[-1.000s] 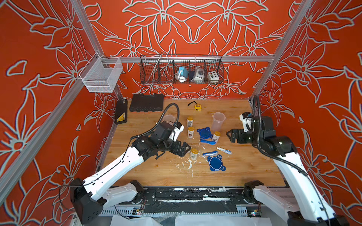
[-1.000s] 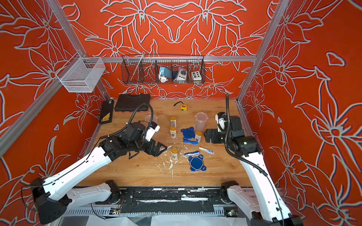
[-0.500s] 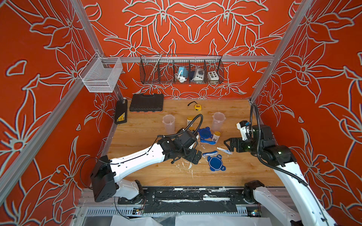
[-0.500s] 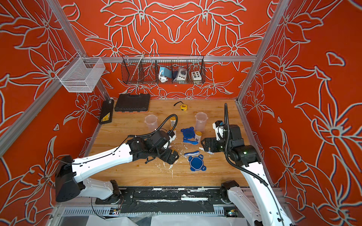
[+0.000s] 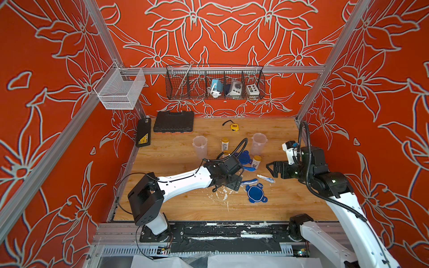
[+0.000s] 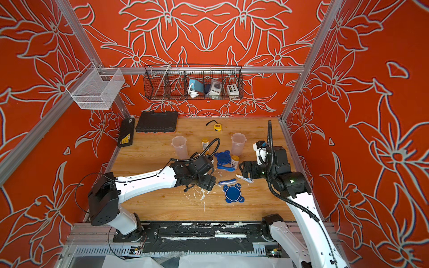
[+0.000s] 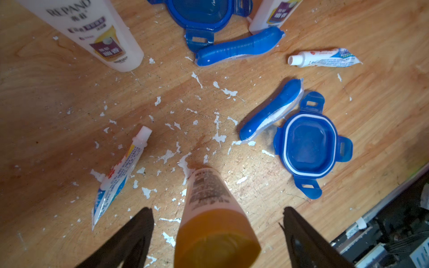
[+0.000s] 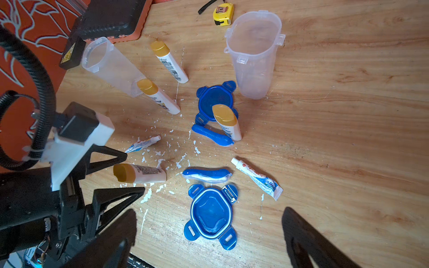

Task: Pack away toiletry kits
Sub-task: Pick up the toiletry item from the center of the board, then place the toiletry item into the container.

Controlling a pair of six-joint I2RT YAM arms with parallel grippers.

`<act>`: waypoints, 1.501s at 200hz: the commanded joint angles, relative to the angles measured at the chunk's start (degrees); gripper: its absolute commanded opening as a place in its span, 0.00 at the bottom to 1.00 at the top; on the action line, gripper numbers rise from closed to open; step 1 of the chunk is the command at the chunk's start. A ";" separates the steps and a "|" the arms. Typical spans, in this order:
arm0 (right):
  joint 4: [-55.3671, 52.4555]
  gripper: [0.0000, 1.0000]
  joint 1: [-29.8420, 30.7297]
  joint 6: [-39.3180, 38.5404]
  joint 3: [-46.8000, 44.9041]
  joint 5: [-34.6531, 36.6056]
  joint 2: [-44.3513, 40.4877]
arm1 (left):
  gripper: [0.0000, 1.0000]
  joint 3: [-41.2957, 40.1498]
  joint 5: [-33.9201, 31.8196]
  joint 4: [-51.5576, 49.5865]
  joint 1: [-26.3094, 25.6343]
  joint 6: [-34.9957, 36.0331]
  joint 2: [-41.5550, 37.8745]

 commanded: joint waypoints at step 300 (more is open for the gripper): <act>-8.86 0.97 9.45 -3.51 26.38 1.86 19.27 | 0.00 37.56 -2.00 -16.13 33.96 16.88 7.59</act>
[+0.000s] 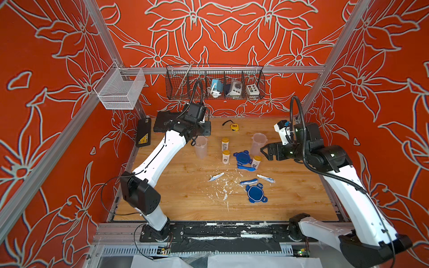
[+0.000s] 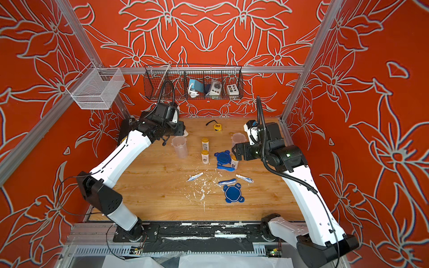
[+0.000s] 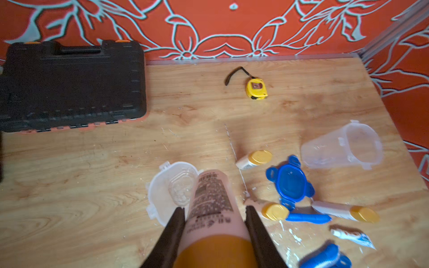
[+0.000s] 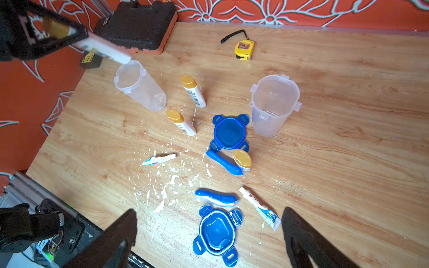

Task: Pack away toiletry kits
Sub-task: Place the toiletry item into the container.

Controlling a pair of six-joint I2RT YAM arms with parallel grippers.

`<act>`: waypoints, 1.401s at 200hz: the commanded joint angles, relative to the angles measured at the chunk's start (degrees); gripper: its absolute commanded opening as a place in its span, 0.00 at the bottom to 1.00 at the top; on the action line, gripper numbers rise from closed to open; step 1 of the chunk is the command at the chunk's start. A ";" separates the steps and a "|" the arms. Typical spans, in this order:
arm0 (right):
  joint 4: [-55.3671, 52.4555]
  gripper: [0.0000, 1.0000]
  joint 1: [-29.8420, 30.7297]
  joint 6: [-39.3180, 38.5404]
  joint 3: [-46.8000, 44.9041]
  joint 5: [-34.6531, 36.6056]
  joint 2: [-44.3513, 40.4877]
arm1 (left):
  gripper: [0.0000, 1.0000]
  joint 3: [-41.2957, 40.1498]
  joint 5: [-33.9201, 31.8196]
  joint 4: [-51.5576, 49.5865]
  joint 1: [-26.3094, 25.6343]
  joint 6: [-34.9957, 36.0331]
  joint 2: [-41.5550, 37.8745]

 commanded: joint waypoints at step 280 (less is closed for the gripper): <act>5.50 0.97 5.51 -3.92 0.62 1.83 4.94 | 0.47 -11.01 5.52 4.15 4.51 5.74 5.85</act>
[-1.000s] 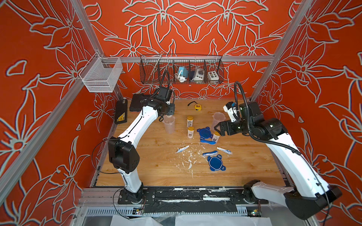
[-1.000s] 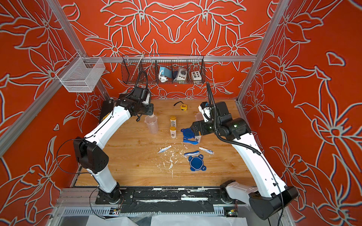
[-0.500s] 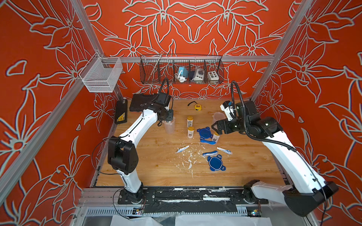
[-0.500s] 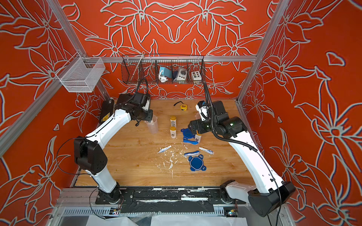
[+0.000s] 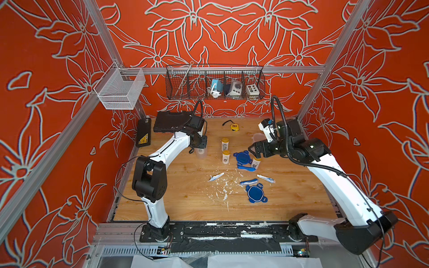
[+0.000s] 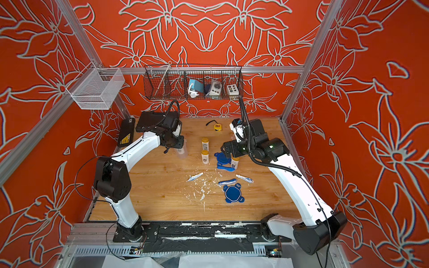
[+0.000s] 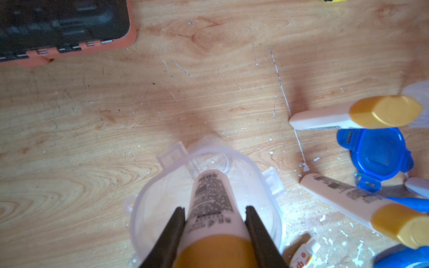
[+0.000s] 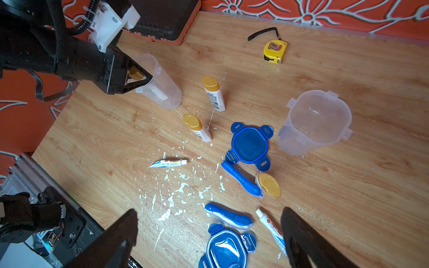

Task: Pack away toiletry kits
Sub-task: Place the toiletry item into the container, then pick up the toiletry item from the center of the board.

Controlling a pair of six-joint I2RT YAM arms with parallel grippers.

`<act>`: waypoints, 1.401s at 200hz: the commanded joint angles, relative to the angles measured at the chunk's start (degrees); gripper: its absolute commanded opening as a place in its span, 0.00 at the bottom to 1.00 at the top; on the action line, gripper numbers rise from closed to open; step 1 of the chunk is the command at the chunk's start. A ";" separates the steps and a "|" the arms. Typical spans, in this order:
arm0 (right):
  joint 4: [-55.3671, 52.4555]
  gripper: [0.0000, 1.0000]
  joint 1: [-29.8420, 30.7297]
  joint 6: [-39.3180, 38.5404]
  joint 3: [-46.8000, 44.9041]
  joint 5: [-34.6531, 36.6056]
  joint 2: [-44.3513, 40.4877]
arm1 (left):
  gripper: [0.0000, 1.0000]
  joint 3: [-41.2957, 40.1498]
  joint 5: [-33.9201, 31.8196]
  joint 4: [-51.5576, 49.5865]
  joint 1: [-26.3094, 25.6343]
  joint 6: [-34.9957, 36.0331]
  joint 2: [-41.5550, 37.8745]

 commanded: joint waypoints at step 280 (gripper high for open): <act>-3.72 0.98 -0.59 4.16 -13.93 4.00 -16.66 | 0.95 -4.47 0.87 9.05 -20.56 -12.50 -0.36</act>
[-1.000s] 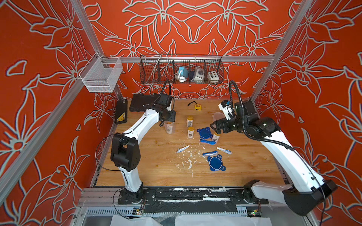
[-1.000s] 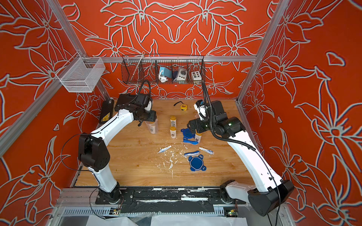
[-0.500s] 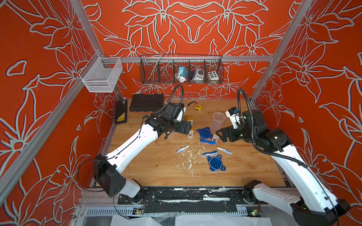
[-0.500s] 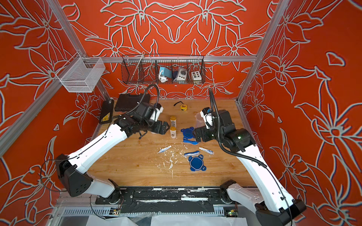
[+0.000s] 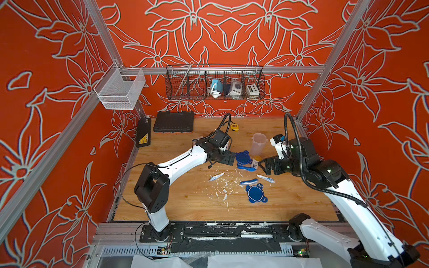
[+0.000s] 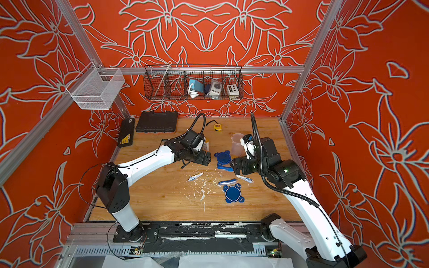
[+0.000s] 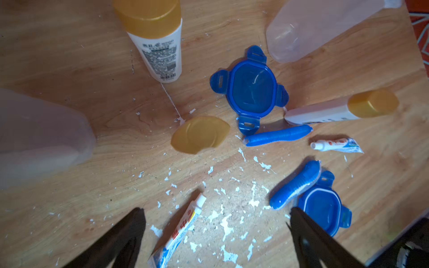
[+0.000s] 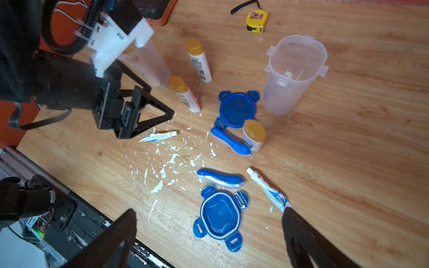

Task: Pack away toiletry kits
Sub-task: Pick up the toiletry item from the center of the board.

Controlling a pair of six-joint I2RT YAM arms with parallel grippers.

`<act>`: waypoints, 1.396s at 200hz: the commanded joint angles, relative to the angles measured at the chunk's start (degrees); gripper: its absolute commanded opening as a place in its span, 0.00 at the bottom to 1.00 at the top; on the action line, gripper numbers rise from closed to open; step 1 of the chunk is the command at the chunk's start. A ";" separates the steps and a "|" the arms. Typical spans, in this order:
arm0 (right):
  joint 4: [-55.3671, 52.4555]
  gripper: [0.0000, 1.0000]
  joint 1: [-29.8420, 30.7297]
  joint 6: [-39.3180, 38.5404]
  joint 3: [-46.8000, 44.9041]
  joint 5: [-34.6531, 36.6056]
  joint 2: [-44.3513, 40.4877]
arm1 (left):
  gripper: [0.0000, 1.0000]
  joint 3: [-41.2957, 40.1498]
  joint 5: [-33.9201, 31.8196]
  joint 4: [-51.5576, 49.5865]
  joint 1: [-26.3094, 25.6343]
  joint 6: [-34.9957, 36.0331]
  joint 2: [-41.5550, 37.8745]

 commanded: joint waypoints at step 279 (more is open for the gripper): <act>0.55 0.98 -1.03 -1.12 6.12 1.32 7.06 | 0.15 21.49 -10.27 -15.65 3.03 5.70 -5.89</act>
